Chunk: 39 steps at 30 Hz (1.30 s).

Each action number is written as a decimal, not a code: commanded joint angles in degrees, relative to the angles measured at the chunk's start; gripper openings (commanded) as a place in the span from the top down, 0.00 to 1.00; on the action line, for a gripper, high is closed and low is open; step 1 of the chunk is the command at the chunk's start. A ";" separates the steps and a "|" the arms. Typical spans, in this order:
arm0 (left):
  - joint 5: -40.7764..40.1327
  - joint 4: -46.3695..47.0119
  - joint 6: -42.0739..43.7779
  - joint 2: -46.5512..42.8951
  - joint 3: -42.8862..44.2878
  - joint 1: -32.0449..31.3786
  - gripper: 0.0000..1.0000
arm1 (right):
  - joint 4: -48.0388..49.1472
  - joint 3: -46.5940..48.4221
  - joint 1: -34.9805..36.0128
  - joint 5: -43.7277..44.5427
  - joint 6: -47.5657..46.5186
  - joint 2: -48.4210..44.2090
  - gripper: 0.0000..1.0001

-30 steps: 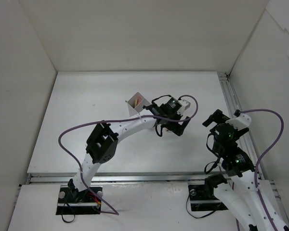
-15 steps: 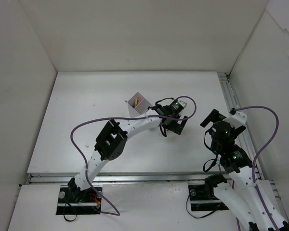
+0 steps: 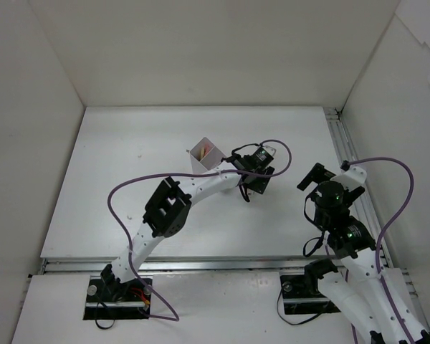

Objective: Sort the stationery into containers
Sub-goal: Pick up the stapler from the center of the board.

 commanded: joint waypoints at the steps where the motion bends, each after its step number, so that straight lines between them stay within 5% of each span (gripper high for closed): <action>1: -2.79 0.33 1.11 -1.03 3.19 0.59 0.42 | 2.07 0.63 -0.46 0.37 -0.34 0.46 0.02; 19: -2.00 1.65 -0.38 1.08 2.84 1.64 0.39 | 2.07 0.63 -0.37 0.19 -0.26 0.64 0.02; 25: -0.16 2.01 0.15 1.96 3.72 1.64 0.56 | 2.07 0.46 -0.37 0.19 -0.26 0.99 0.02; 29: -0.95 1.65 0.76 0.21 2.58 1.64 0.82 | 2.07 0.54 -0.28 0.02 -0.26 0.64 0.02; 39: -4.18 7.72 12.18 -18.42 -12.53 -0.28 0.88 | 2.16 0.54 -0.37 -0.25 -0.43 0.46 0.02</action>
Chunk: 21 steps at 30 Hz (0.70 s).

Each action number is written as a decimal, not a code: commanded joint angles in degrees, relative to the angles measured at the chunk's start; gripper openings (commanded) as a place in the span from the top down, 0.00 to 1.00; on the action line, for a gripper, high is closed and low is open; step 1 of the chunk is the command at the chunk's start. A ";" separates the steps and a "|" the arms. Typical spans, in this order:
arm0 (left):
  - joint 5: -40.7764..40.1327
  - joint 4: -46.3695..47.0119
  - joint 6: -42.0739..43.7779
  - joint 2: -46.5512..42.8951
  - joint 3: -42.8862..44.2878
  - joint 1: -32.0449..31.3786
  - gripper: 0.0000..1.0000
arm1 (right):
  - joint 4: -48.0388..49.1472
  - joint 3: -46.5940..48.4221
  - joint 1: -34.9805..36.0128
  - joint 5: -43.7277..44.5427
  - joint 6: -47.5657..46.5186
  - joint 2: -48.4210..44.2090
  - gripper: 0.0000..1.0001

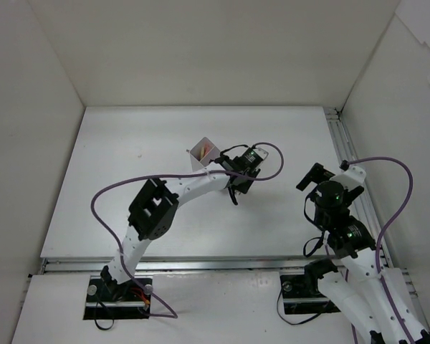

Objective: Sort the stationery into containers
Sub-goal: Pick up the stapler from the center of the board, then place the stapler in the storage box.

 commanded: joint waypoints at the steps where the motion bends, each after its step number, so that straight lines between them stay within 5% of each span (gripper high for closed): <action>1: -3.76 4.04 6.44 -12.13 -0.86 -1.32 0.88 | 2.29 0.54 -0.46 0.78 -0.39 0.46 0.02; 10: -11.50 9.58 19.78 -22.95 -11.94 0.09 0.84 | 2.29 0.72 -0.63 1.04 -0.48 1.08 0.02; 21: -16.68 10.73 25.17 -15.49 -6.68 2.99 0.83 | 2.38 1.16 -0.63 1.22 -1.09 2.13 0.02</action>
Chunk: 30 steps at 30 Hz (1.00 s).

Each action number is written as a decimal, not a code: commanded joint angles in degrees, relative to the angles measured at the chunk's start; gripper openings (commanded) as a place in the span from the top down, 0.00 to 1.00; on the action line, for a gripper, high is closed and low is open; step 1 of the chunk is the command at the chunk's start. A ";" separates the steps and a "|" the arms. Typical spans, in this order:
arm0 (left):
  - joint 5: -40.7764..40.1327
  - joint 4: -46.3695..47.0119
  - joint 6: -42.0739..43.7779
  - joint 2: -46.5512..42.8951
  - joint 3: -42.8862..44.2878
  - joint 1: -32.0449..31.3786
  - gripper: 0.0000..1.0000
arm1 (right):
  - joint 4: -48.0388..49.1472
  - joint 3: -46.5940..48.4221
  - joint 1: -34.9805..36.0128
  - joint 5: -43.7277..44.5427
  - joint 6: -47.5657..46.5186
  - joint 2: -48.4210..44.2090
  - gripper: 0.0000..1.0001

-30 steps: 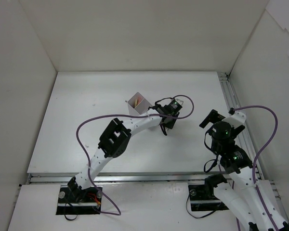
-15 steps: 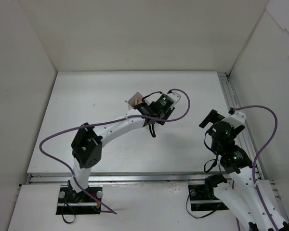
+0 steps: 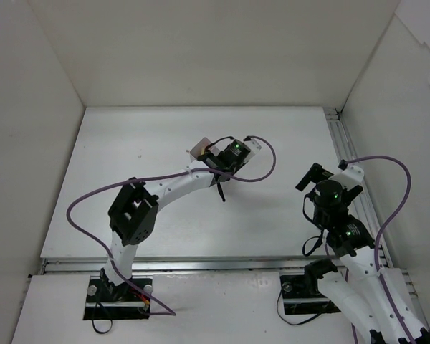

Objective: Sort the stationery into containers
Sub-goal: Place the stapler in the storage box.

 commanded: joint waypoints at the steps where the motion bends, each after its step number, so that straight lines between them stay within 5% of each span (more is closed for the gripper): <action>1: -3.70 2.97 1.78 -0.45 5.02 1.46 0.83 | 2.29 1.25 -0.50 1.28 -0.81 1.39 0.02; 6: -2.65 2.79 0.99 1.75 6.25 1.46 0.82 | 2.29 1.33 -0.68 1.28 -0.90 1.74 0.02; 19: -3.88 2.18 0.02 2.89 6.78 1.46 0.56 | 2.29 1.33 -0.50 1.37 -1.07 1.30 0.02; 30: -2.74 2.17 -0.95 1.32 5.73 1.46 0.50 | 2.29 1.25 -0.50 1.20 -1.16 1.03 0.02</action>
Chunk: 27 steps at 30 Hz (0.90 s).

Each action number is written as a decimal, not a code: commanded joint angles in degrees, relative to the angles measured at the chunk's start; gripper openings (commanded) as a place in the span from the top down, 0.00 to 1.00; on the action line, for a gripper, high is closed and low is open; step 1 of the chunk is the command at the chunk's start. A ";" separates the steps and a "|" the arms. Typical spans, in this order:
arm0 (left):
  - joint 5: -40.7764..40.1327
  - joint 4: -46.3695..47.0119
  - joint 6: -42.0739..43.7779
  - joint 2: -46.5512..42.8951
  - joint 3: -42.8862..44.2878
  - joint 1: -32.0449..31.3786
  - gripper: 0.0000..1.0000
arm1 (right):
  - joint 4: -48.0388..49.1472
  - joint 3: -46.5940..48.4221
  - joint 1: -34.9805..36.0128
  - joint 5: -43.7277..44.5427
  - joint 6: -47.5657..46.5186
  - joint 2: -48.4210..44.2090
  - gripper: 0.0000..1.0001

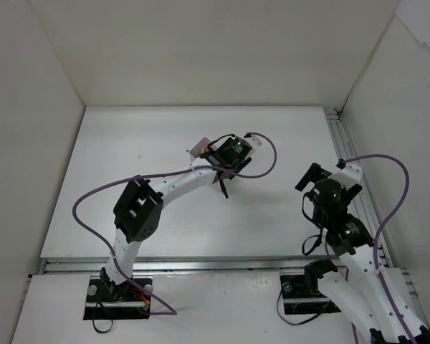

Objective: Sort the stationery into containers
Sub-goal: Place the stapler in the storage box, then reset both arms

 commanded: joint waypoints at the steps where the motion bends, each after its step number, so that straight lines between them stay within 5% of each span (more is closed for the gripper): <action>1: -0.01 2.15 -0.69 -3.67 1.61 0.13 0.49 | 2.29 1.16 -0.42 1.22 -0.09 -0.03 0.02; 13: 2.89 2.68 -2.97 -7.88 -1.11 0.13 0.47 | 2.46 1.33 -0.33 0.34 -0.52 0.14 0.02; 18: 6.14 3.56 -4.20 -16.57 -4.62 0.13 0.26 | 2.99 2.12 -0.42 -2.99 -2.19 1.72 0.02; 21: 8.08 5.13 -8.84 -25.88 -10.32 0.13 0.00 | 3.08 2.48 -0.42 -4.40 -2.72 2.69 0.02; 23: 6.16 6.19 -11.04 -25.91 -16.10 0.13 0.00 | 3.25 2.65 -0.50 -4.41 -2.64 2.69 0.02; 24: 1.54 5.68 -15.06 -36.26 -17.79 0.13 0.00 | 3.34 2.65 -0.42 -4.32 -2.46 2.52 0.02; 27: -9.96 1.13 -25.06 -45.31 -25.35 0.65 0.00 | 3.34 2.22 -0.33 -3.97 -1.41 1.64 0.02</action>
